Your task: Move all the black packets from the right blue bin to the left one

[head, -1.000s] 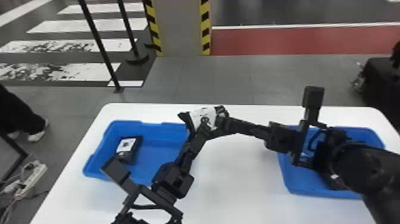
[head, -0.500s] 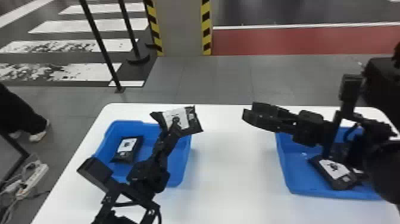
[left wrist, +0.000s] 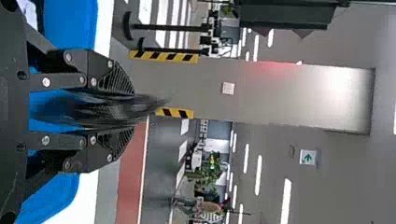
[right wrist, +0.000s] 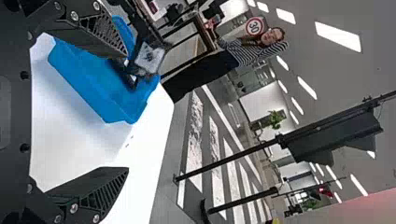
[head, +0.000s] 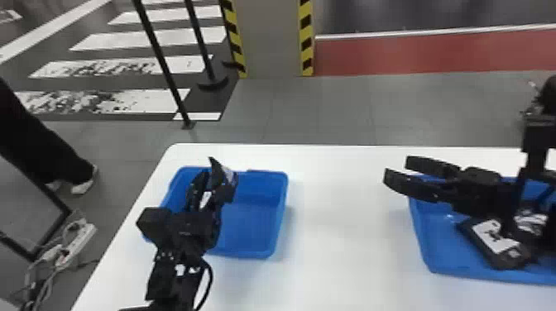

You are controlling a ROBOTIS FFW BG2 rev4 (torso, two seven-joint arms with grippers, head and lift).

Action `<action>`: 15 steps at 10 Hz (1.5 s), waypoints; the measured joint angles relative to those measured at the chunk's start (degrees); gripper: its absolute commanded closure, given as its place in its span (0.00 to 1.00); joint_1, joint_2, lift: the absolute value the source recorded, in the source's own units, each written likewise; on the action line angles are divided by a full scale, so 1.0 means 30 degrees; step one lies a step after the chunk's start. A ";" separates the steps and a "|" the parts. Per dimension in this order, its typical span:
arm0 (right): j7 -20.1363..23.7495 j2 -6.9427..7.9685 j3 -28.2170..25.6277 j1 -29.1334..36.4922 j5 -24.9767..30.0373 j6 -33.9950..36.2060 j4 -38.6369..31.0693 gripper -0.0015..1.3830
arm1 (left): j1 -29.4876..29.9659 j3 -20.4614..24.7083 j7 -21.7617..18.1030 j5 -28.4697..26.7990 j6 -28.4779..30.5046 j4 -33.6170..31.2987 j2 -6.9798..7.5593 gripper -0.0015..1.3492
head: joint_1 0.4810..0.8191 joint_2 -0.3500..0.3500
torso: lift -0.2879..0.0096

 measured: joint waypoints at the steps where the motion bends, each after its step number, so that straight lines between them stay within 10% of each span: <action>1: -0.0182 -0.0044 -0.0165 0.0097 0.0335 -0.0091 0.0012 0.13 | 0.0259 0.0208 0.0010 -0.0190 -0.0709 0.0031 0.0000 0.11 | 0.63 0.79 | 0.60; 9: -0.8581 -0.0036 -0.3210 0.5965 0.3004 0.1093 -0.5603 0.13 | 0.5692 -0.1849 0.0001 0.3202 -0.1142 -0.6209 0.0001 0.15 | 0.63 0.48 | 0.60; 15: -1.1064 0.0105 -0.3405 0.4444 0.5730 0.7745 -0.6381 0.13 | 0.5925 -0.2531 -0.0234 0.4235 0.1006 -0.7248 0.0001 0.15 | 0.63 0.32 | 0.60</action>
